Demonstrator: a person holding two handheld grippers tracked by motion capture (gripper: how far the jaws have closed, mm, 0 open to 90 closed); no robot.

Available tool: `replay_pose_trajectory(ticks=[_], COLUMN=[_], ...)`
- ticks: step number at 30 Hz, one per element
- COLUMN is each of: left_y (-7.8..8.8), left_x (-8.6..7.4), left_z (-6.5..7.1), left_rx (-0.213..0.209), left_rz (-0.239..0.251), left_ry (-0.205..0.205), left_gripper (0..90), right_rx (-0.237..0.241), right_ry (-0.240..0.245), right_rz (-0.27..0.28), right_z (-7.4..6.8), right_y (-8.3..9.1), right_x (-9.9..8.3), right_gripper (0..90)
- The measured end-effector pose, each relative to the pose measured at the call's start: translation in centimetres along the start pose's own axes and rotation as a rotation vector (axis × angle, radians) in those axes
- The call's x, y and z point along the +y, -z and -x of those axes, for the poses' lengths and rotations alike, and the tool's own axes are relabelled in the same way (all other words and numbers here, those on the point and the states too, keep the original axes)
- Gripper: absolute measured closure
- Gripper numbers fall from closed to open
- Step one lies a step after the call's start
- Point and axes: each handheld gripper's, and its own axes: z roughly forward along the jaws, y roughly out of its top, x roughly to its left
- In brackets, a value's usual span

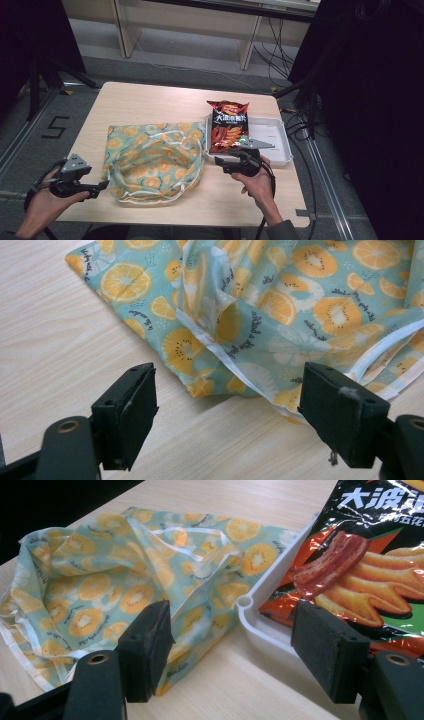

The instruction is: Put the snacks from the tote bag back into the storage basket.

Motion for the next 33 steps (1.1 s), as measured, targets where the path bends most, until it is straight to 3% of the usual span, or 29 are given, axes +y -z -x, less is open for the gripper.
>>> replay_pose_trajectory(ticks=[1, 3, 4, 6, 8, 10, 12, 13, 16, 17, 21, 22, 23, 29, 30, 33], left_y=[0.0, 0.0, 0.0, 0.1, 0.0, -0.1, -0.1, 0.0, -0.1, 0.0, -0.1, -0.2, 0.0, 0.0, 0.0, 0.0], left_x=[0.0, 0.0, 0.0, 0.0, 0.0, 0.0, 0.0, 0.0, 0.0, 0.1, 0.0, 0.0, 0.1, 0.0, 0.0, 0.1], left_z=[0.0, 0.0, 0.0, 0.0, 0.0, 0.1, 0.2, 0.0, 0.1, 0.0, 0.2, 0.2, 0.1, 0.1, 0.2, 0.2], left_rx=[0.000, 0.001, 0.000, -0.003, -0.004, 0.000, 0.002, -0.003, -0.003, -0.004, -0.001, 0.001, -0.005, -0.002, 0.000, -0.007], left_rz=[0.001, 0.004, 0.005, 0.005, 0.003, 0.025, 0.026, 0.002, 0.017, -0.001, 0.014, 0.020, 0.001, 0.001, 0.001, -0.001], left_ry=[0.000, -0.001, 0.000, 0.000, 0.000, 0.023, 0.026, -0.001, 0.013, -0.005, 0.013, 0.024, -0.003, -0.007, -0.006, -0.009], left_gripper=[22.3, 22.2, 22.2, 22.2, 22.2, 22.2, 22.3, 22.3, 22.2, 22.3, 22.3, 22.2, 22.3, 22.3, 22.3, 22.3], right_rx=[0.003, 0.009, 0.012, 0.009, 0.023, 0.028, 0.029, 0.036, 0.037, 0.033, 0.039, 0.033, 0.039, 0.047, 0.044, 0.025], right_ry=[-0.019, -0.009, -0.028, 0.016, -0.018, -0.015, -0.004, -0.005, 0.014, 0.003, -0.010, 0.009, 0.003, -0.021, 0.007, 0.013], right_rz=[-0.026, -0.020, -0.025, -0.020, -0.033, -0.038, -0.035, -0.038, -0.045, -0.047, -0.049, -0.058, -0.060, -0.084, -0.086, -0.090], right_z=[-0.2, -0.3, -0.5, -0.4, -0.8, -0.9, -1.0, -1.0, -1.1, -1.2, -1.5, -1.4, -1.5, -2.0, -1.8, -1.9], right_y=[0.2, 0.1, 0.2, 0.2, 0.2, 0.2, 0.2, 0.2, 0.4, 0.5, 0.6, 0.7, 0.7, 1.0, 1.0, 1.1], right_x=[0.0, -0.2, -0.4, -0.5, -0.7, -0.8, -1.0, -1.1, -1.2, -1.3, -1.7, -1.7, -1.8, -2.6, -2.6, -3.1], right_gripper=[33.1, 32.9, 32.8, 32.6, 32.4, 32.2, 32.0, 31.8, 31.6, 31.6, 31.2, 31.1, 31.1, 30.5, 30.4, 29.8])
